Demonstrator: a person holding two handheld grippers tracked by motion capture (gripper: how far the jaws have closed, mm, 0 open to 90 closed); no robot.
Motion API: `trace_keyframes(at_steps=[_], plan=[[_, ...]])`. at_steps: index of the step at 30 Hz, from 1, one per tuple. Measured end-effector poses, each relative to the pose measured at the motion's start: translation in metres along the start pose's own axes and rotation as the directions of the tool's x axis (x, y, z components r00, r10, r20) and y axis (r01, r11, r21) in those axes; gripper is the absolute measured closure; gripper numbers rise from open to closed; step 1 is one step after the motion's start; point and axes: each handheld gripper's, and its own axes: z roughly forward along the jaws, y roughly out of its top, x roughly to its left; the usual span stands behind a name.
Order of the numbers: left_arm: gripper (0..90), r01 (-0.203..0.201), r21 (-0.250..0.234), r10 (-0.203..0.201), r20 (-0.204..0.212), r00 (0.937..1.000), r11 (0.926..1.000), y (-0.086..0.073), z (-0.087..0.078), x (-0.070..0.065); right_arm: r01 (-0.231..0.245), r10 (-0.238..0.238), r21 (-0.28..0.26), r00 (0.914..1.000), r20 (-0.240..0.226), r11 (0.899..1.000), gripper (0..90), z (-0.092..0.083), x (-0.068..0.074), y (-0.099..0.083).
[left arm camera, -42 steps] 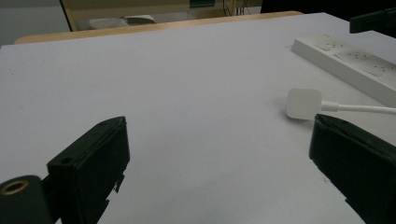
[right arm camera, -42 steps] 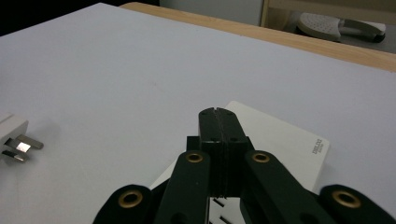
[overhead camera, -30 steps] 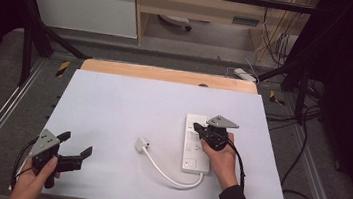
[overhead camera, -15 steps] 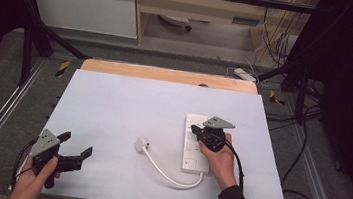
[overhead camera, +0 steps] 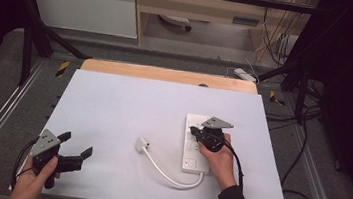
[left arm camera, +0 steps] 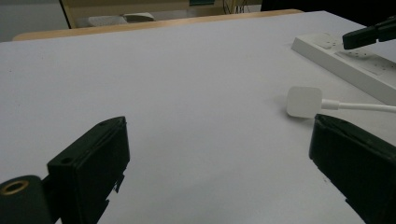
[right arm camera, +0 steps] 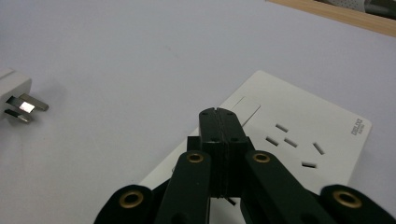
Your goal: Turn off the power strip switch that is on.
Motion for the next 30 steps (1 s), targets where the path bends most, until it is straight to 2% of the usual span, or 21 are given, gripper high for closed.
trace_keyframes(at_steps=[30], plan=[[5.0,0.001,-0.001,-0.001,-0.002,1.0000,1.0000,-0.0001,0.0001,-0.0003,0.029,-0.029,0.015,0.9996,-0.003,0.999,90.0,0.0076,0.0026,-0.0004]])
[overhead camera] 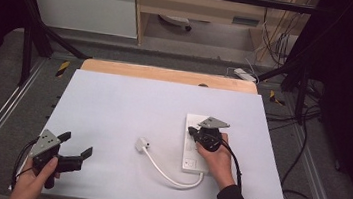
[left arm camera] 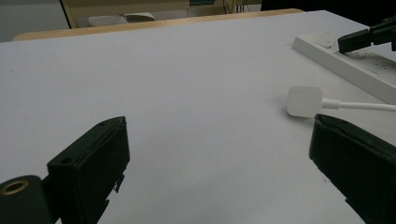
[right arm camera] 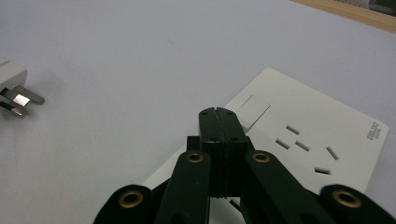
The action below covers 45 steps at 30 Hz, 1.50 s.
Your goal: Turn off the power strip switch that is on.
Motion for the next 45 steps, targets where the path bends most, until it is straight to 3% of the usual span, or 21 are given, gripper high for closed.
trace_keyframes(at_steps=[35,45], plan=[[5.0,-0.002,0.011,0.002,0.002,1.0000,0.9999,-0.0007,0.0008,0.0000,-0.022,0.023,0.008,0.9997,-0.010,1.000,90.0,0.0018,-0.0012,-0.0009],[5.0,0.002,0.002,-0.002,0.001,1.0000,1.0000,-0.0004,0.0002,0.0000,0.000,0.000,-0.042,1.0000,-0.008,0.999,90.0,-0.0020,-0.0003,-0.0007]])
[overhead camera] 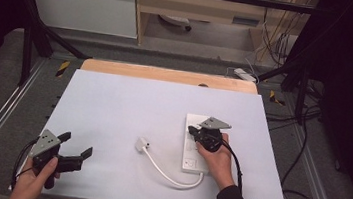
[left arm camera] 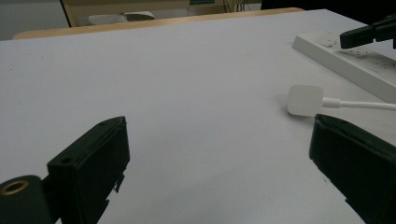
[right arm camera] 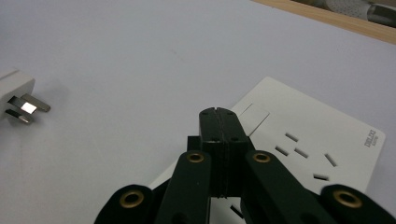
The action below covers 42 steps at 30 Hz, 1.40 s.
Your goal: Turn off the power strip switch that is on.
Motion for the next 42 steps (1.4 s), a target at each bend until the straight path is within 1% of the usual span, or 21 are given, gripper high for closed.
trace_keyframes(at_steps=[3,11,16,24,35,38,42], plan=[[5.0,-0.001,0.001,0.001,0.002,1.0000,1.0000,0.000,0.000,0.000,0.001,-0.001,0.003,1.0000,0.001,1.000,90.0,-0.002,0.000,0.000],[5.0,-0.001,0.001,0.001,0.001,1.0000,1.0000,0.000,0.000,0.000,-0.009,0.009,-0.023,1.0000,0.003,1.000,90.0,-0.008,-0.001,0.002],[5.0,-0.002,0.001,0.002,-0.001,1.0000,1.0000,0.000,0.000,0.000,-0.023,0.024,-0.039,0.9997,0.006,0.999,90.0,-0.013,-0.002,0.003],[5.0,0.000,-0.001,0.000,-0.001,1.0000,1.0000,0.000,0.000,0.000,-0.029,0.029,-0.043,0.9996,0.006,0.999,90.0,-0.014,-0.002,0.003],[5.0,0.001,-0.001,-0.001,0.000,1.0000,1.0000,0.000,0.000,-0.001,-0.045,0.045,-0.070,0.9990,0.005,0.997,90.0,-0.017,-0.003,0.005],[5.0,0.001,-0.002,-0.001,0.000,1.0000,1.0000,0.000,0.000,0.000,-0.053,0.054,-0.079,0.9985,0.008,0.995,88.1,-0.018,-0.004,0.006],[5.0,0.001,-0.001,-0.001,0.000,1.0000,1.0000,0.000,0.000,-0.001,-0.052,0.053,-0.083,0.9985,0.013,0.995,86.8,-0.018,-0.005,0.006]])
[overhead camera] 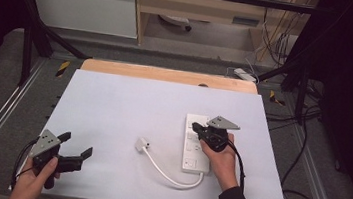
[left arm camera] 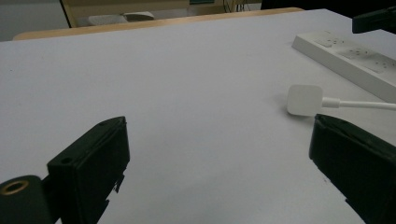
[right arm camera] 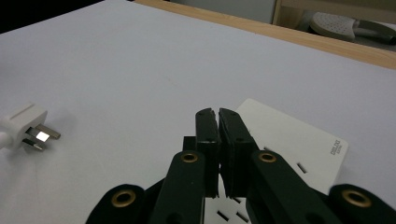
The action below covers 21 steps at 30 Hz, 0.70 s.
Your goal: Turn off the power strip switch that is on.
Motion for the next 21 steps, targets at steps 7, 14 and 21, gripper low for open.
trace_keyframes(at_steps=[7,14,21], plan=[[5.0,0.000,0.001,0.000,0.000,1.0000,1.0000,0.0000,0.0000,0.0001,-0.005,0.005,-0.008,1.0000,0.007,1.000,83.2,-0.0008,-0.0009,0.0009],[5.0,-0.002,0.001,0.002,0.000,1.0000,1.0000,0.0000,-0.0001,0.0000,-0.017,0.017,-0.025,0.9997,0.018,1.000,73.8,-0.0029,-0.0006,0.0040],[5.0,-0.002,-0.001,0.002,-0.002,1.0000,1.0000,0.0002,-0.0005,0.0009,-0.038,0.039,-0.042,0.9989,0.027,0.998,57.9,-0.0047,-0.0003,0.0076]])
